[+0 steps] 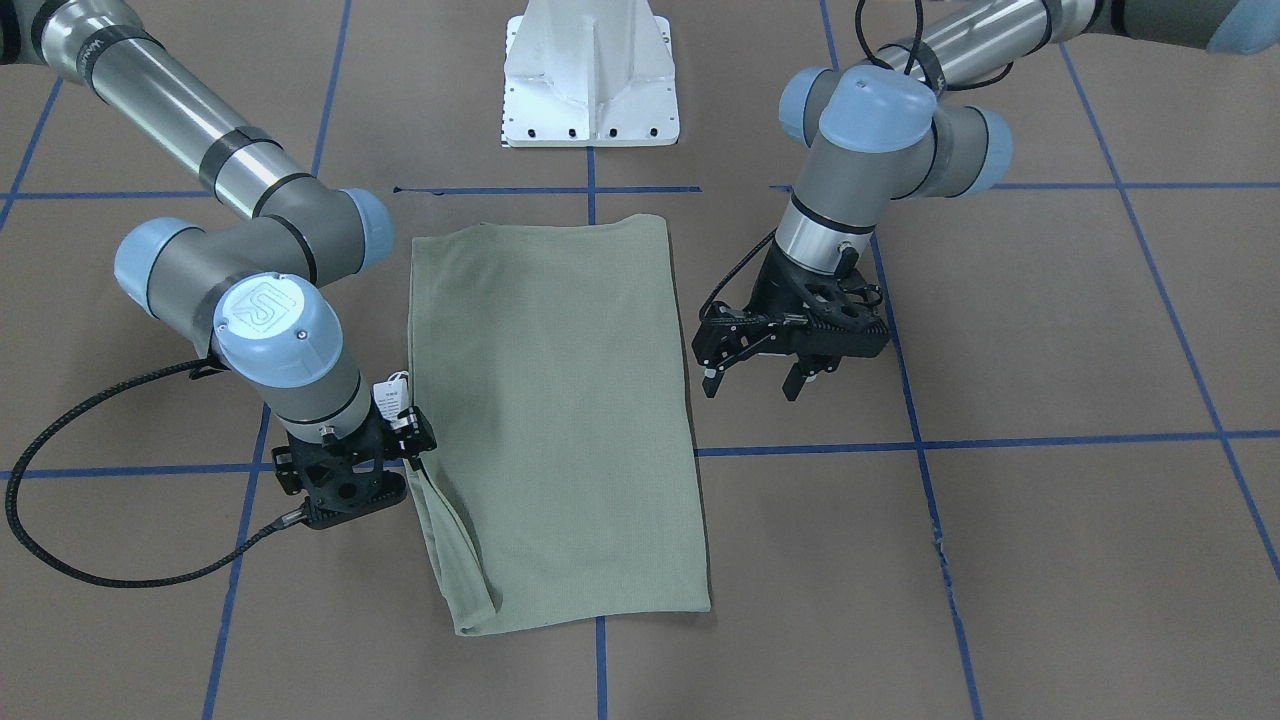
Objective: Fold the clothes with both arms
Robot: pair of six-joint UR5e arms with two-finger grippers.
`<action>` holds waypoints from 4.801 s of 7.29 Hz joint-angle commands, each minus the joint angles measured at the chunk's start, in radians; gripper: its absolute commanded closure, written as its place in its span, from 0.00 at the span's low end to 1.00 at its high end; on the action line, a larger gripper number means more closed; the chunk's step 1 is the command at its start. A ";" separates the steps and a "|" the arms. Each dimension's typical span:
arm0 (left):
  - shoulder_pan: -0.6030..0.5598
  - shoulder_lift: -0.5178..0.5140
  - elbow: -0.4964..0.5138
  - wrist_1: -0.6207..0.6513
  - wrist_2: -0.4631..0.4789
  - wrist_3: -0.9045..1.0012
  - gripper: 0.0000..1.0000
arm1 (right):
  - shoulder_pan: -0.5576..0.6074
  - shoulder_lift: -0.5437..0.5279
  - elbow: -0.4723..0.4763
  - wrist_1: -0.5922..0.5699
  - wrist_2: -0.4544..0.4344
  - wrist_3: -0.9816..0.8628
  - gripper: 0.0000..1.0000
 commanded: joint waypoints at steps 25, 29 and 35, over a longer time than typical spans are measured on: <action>0.325 0.118 -0.162 0.009 -0.025 -0.500 0.00 | -0.024 -0.295 0.416 0.076 0.151 0.261 0.00; 0.413 0.105 -0.148 0.129 0.045 -0.544 0.01 | -0.039 -0.317 0.427 0.076 0.150 0.262 0.00; 0.420 0.093 -0.134 0.129 0.045 -0.564 0.35 | -0.046 -0.317 0.425 0.079 0.148 0.262 0.00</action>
